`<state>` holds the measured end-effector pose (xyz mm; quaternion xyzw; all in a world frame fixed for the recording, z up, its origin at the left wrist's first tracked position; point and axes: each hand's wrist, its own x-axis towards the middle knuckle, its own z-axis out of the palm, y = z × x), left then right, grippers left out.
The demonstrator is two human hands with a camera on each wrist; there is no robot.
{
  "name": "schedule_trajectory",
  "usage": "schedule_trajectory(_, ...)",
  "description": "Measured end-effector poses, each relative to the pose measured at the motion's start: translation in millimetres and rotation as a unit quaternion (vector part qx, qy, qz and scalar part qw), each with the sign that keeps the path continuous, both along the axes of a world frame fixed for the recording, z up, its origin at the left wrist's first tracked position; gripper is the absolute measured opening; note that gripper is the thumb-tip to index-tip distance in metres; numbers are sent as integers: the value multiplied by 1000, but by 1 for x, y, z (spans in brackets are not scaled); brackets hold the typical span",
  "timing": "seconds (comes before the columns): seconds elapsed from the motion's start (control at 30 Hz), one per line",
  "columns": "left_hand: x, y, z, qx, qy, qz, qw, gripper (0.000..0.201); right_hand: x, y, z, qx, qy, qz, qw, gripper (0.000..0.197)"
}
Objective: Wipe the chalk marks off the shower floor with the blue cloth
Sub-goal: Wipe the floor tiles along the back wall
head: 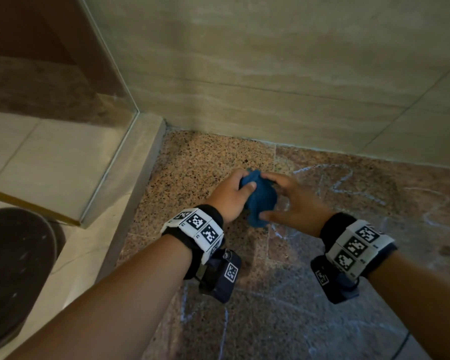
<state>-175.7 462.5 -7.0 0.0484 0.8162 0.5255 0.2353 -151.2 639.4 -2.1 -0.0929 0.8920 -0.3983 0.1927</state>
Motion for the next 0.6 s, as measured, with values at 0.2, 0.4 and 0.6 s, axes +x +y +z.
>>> schedule_trajectory(0.2, -4, 9, 0, 73, -19, 40, 996, 16, 3, -6, -6, -9, -8, -51, 999, 43)
schedule_trajectory(0.4, -21, 3, -16, -85, 64, -13, 994, 29, -10, 24, -20, 94, 30, -116, 988, 15)
schedule_trajectory(0.6, -37, 9, -24, -329, 142, -156, 920, 80, -36, 45, -17, 110, 63, -217, 968, 43)
